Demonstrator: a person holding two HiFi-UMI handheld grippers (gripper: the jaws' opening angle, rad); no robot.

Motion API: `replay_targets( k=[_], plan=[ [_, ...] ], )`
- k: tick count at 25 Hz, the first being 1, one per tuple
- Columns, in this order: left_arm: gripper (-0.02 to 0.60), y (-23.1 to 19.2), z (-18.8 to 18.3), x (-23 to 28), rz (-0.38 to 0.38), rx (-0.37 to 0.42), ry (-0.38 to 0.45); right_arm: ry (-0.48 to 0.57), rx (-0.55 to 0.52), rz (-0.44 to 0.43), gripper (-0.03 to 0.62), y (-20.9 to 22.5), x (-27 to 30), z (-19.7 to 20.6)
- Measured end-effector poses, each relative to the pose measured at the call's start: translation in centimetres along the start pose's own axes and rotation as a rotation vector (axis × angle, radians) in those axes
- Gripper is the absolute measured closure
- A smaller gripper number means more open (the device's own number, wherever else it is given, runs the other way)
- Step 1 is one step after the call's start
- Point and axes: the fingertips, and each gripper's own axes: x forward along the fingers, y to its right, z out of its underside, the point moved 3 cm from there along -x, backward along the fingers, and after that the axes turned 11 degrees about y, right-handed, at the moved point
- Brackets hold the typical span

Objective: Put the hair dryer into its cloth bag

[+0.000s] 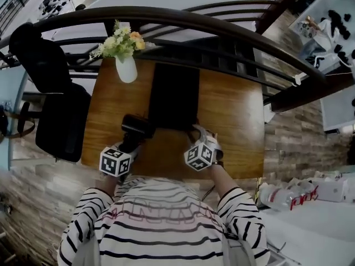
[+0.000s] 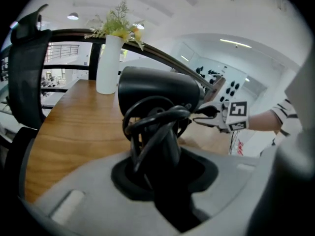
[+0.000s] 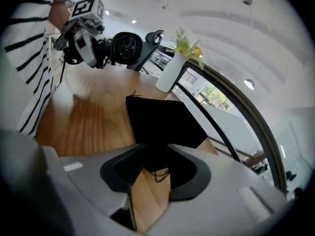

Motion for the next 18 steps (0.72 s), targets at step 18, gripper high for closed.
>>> replay_targets(
  k=[18],
  plan=[
    [0.462, 2.7, 4.7, 1.7, -0.131, -0.131, -0.004, 0.029, -0.278, -0.279, 0.576, -0.6, 4.9, 2.0]
  ],
)
